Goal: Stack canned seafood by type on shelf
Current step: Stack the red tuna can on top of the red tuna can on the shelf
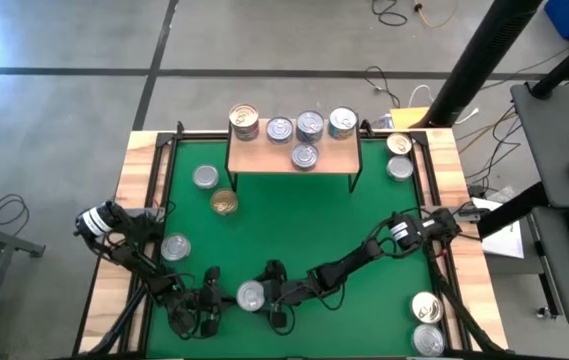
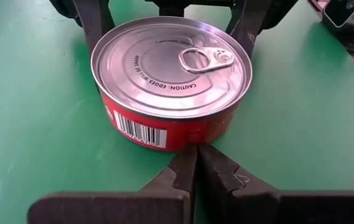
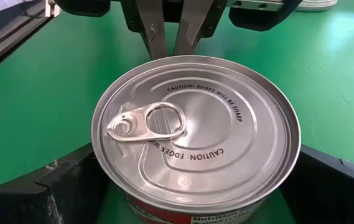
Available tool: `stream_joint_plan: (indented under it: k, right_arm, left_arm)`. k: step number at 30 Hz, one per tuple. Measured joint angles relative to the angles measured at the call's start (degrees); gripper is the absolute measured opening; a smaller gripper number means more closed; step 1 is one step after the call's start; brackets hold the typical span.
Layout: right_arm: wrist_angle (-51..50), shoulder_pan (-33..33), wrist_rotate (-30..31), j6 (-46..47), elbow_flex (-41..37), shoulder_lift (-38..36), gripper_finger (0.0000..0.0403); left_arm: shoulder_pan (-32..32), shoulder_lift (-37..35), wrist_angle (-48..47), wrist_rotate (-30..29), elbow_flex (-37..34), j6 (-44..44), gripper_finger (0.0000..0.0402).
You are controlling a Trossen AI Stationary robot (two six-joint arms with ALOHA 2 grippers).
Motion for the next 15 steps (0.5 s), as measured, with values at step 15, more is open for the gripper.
stream_joint_plan:
  k: [15]
  right_arm:
    - [1.8, -0.3, 0.6, -0.2, 0.0, -0.2, 0.0401]
  left_arm:
    - [0.1, 0.1, 0.1, -2.6, 0.5, -0.2, 0.0000]
